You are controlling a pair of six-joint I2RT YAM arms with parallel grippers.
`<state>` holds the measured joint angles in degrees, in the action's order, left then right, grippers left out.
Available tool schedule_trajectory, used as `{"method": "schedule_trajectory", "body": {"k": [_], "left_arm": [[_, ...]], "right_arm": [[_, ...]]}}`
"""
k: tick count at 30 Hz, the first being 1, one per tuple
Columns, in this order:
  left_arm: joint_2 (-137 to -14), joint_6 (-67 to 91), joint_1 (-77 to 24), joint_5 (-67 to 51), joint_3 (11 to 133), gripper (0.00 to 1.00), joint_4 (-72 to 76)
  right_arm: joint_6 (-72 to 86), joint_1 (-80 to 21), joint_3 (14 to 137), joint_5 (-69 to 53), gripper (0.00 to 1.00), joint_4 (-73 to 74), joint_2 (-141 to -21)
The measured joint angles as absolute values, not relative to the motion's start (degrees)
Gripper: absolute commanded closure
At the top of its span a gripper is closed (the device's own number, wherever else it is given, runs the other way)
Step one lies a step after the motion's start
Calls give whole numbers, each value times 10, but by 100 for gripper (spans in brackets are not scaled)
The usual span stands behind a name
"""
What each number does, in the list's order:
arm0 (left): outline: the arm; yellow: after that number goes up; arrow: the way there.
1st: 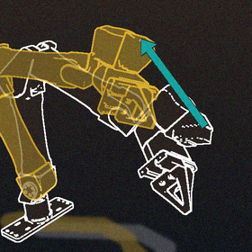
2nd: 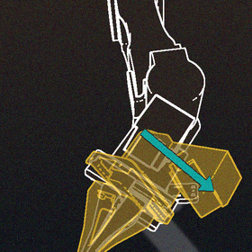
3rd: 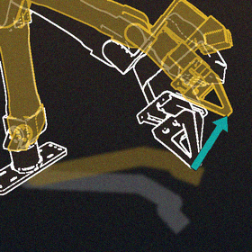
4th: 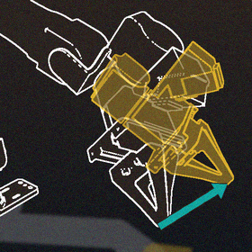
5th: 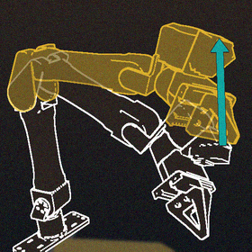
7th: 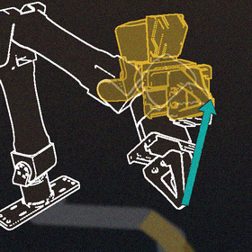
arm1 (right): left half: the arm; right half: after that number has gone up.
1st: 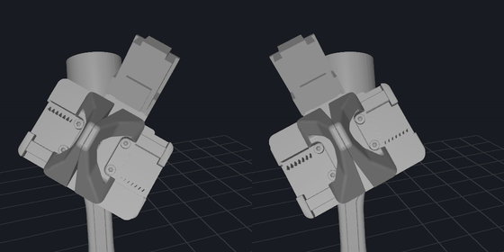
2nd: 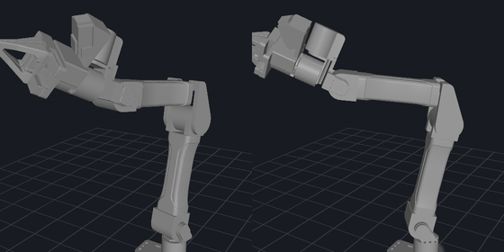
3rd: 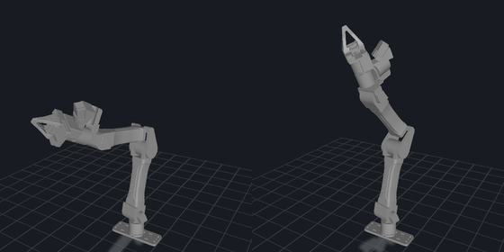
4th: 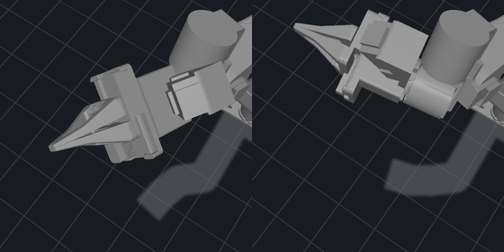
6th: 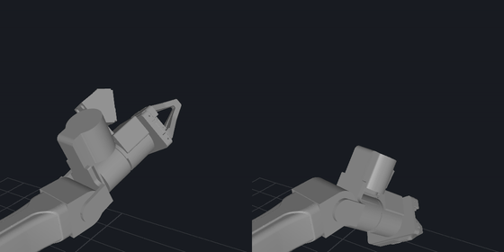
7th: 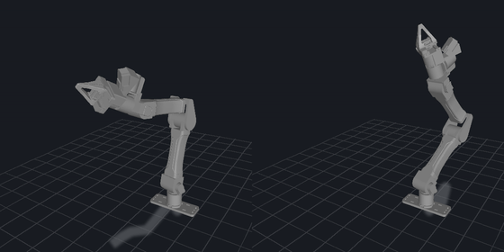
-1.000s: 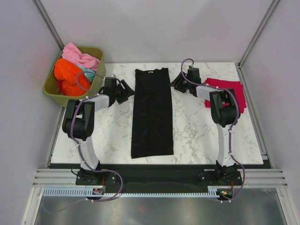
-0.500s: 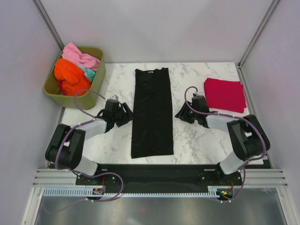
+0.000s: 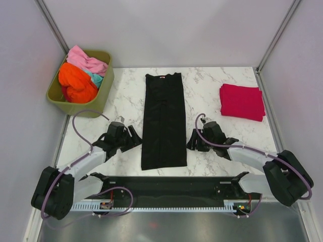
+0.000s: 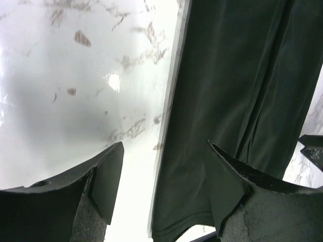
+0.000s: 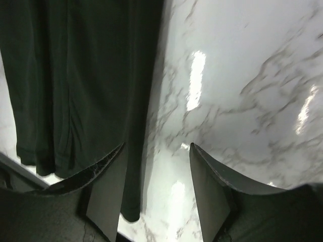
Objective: Fold and stack the t-shirts
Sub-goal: Fold the tshirt
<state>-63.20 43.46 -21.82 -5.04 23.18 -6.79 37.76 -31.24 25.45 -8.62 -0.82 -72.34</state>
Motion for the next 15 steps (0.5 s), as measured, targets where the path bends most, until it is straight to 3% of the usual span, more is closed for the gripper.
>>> {"method": "schedule_trajectory", "body": {"k": [7, 15], "left_arm": [[-522, 446, -234, -72, 166, 36, -108], [-401, 465, -273, -96, 112, 34, -150]], "right_arm": [[412, -401, 215, -48, 41, 59, -606], [439, -460, 202, -11, 43, 139, -501]]}}
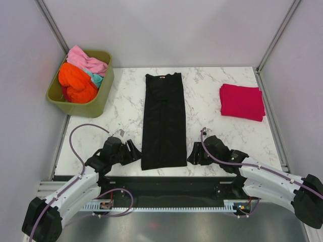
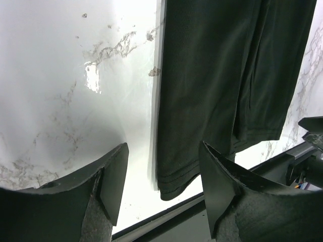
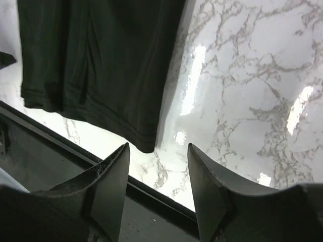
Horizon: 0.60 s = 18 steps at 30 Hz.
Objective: Fold and stack the t-shirts
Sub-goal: Fold the tshirt
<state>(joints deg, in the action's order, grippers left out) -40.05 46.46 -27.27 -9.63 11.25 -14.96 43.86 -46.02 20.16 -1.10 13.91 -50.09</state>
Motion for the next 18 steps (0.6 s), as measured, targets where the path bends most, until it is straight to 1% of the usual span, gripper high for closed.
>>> {"method": "schedule_trajectory", "body": {"k": [7, 12, 14, 15, 17, 18], "left_arm": [[-442, 469, -277, -111, 117, 35, -122], [-477, 469, -283, -124, 125, 39, -98], [-481, 469, -286, -126, 125, 42, -94], [-482, 469, -289, -126, 125, 42, -93], [-482, 469, -295, -126, 125, 47, -94], [-482, 469, -298, -126, 125, 48, -96]], "right_arm": [[437, -483, 204, -6, 44, 148, -569], [432, -496, 217, -7, 46, 126, -603], [432, -505, 222, -9, 47, 117, -615], [432, -511, 224, -11, 49, 112, -621], [431, -522, 229, -12, 52, 107, -634], [430, -527, 232, -13, 57, 104, -641]]}}
